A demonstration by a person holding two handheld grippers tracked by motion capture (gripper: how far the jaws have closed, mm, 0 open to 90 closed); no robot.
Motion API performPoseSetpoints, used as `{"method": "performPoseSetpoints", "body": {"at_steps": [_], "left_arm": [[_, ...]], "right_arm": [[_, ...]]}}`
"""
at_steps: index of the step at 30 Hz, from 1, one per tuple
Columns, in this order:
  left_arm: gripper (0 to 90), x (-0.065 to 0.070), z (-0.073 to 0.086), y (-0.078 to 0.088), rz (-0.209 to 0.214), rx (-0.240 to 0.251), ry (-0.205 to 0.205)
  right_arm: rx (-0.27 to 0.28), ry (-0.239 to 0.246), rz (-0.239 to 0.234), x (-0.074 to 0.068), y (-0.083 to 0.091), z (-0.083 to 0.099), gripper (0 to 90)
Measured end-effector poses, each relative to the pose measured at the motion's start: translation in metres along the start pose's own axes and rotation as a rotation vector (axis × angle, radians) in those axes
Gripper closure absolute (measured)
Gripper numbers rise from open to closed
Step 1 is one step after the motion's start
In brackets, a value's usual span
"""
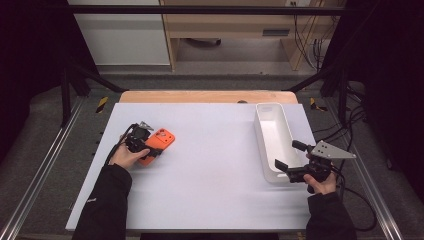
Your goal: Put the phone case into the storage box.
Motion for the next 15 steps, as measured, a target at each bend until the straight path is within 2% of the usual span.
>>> {"method": "performPoseSetpoints", "body": {"at_steps": [8,15], "left_arm": [[15.6,0.0,-0.0004,0.0003,-0.001,-0.003,0.001],[15.6,0.0009,-0.0002,0.0024,0.025,-0.008,0.014]], "right_arm": [[0.001,-0.001,-0.002,0.0001,0.0001,-0.0001,0.5],[0.0,0.001,0.0,0.0,0.0,0.0,0.5]]}}
Point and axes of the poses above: each handheld gripper's, and its own axes: y roughly backward along the jaws, z roughly out of its underside, x roughly to its right, the point moved 6 cm from there along -y, roughly forward along the jaws, and after that the axes turned 13 degrees about y, right-handed, at the moved point
